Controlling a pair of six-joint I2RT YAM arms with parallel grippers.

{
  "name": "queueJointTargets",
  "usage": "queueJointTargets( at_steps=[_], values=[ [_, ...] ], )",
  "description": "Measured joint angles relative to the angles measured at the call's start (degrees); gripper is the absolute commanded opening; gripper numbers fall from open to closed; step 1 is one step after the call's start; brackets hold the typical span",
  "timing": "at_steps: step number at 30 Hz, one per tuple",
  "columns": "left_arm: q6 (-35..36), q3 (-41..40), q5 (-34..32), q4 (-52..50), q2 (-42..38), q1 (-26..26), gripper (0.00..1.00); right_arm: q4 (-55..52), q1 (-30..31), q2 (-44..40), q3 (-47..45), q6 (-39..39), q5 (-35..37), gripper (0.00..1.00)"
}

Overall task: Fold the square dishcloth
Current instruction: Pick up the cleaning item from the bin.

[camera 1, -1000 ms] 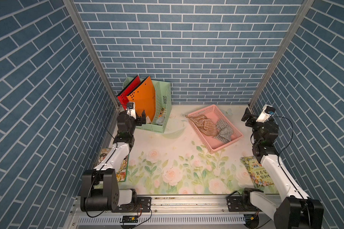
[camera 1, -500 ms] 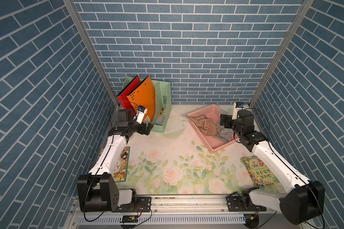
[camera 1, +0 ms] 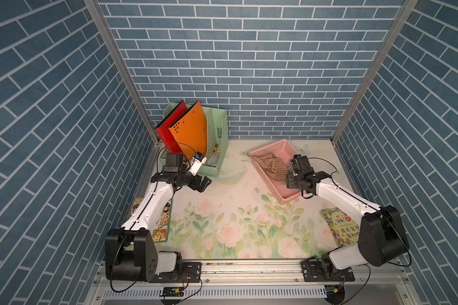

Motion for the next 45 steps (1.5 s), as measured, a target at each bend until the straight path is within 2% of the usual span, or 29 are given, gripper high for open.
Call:
queueJointTargets(
  at_steps=[4, 8, 13, 15, 19, 25, 29, 33, 37, 42, 45],
  values=[
    [1.38, 0.00, -1.79, -1.46, 0.09, -6.38, 1.00, -0.31, 0.15, 1.14, -0.09, -0.09, 2.21, 0.59],
    [2.78, 0.00, -4.07, -2.40, 0.09, -12.33, 1.00, -0.20, 0.09, 1.49, -0.09, -0.35, 5.01, 0.45],
    [3.67, 0.02, -5.25, -2.95, 0.09, -15.61, 1.00, 0.00, -0.31, 4.07, 0.50, -0.63, 7.21, 0.33],
    [3.91, 0.04, -5.55, -3.28, 0.09, -15.87, 1.00, 0.13, -0.57, 5.33, 0.96, -1.11, 7.61, 0.25],
    [4.20, 0.09, -6.08, -3.58, 0.09, -16.00, 1.00, -0.11, -0.94, 5.68, 1.75, -1.97, 8.37, 0.01],
    [4.20, 0.07, -6.64, -3.45, 0.09, -16.04, 1.00, -0.83, -0.42, 3.89, 7.78, -2.84, 9.31, 0.00],
    [4.22, 0.07, -6.40, -3.41, 0.09, -16.04, 1.00, -2.82, 2.80, 1.44, 15.04, -3.80, 11.10, 0.00],
    [4.22, -0.35, -5.25, -3.06, -0.59, -15.13, 1.00, -5.46, 9.88, 0.90, 26.12, -5.88, 13.62, 0.00],
    [3.91, -0.76, -2.45, -2.54, -2.58, -11.13, 1.00, -9.01, 17.46, 1.46, 37.24, -8.57, 15.76, 0.00],
    [2.56, -0.74, 1.29, -0.90, -5.35, -6.19, 1.00, -12.83, 25.68, 5.29, 51.47, -12.13, 18.05, 0.00],
    [1.57, -0.42, 4.83, -0.94, -6.93, -5.14, 1.00, -15.58, 29.49, 8.57, 58.75, -13.60, 18.43, 0.00]
  ],
)
